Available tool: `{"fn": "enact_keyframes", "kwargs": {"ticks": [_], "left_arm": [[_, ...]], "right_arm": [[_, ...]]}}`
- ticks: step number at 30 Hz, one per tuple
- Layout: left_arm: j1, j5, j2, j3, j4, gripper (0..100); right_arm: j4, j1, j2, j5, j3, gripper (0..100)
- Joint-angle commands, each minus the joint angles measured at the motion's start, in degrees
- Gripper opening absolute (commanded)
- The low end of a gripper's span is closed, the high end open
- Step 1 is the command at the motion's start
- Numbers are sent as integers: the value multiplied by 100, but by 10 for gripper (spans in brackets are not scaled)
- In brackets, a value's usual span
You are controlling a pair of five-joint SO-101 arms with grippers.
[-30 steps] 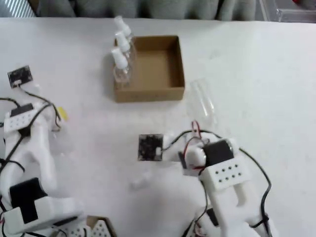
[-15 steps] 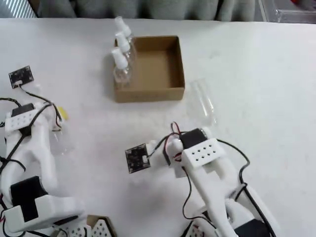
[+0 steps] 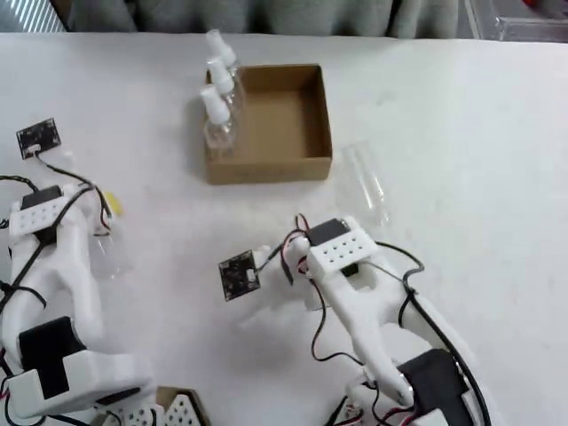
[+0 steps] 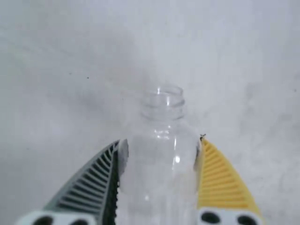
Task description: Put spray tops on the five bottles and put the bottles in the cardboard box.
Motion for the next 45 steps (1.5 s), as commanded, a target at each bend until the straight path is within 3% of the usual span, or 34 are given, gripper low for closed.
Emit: {"fn": "enact_keyframes", "kwargs": {"ticks": [1, 7, 15, 19, 26, 33, 37, 45], "left_arm": [[66, 18, -31, -308, -141, 21], [66, 18, -31, -308, -141, 21], [66, 18, -31, -299, -141, 21], [75, 44, -31, -299, -132, 21], [664, 70, -136, -35, 0, 21], [1895, 905, -505, -26, 862, 22], [2396, 949, -541, -26, 695, 22], [4549, 949, -514, -26, 229, 22]], "right_arm": [[-92, -4, 110, 53, -343, 188], [-92, 259, 286, 53, -651, 20], [127, 725, 171, -62, -1143, 16], [277, 980, -127, -818, -1503, 16], [549, 1640, -708, -2646, -1855, 16], [1376, 2633, -884, -3481, -2127, 16], [1367, 3415, -831, -3508, -2101, 16], [1209, 4356, -831, -3473, -1776, 16]]}}
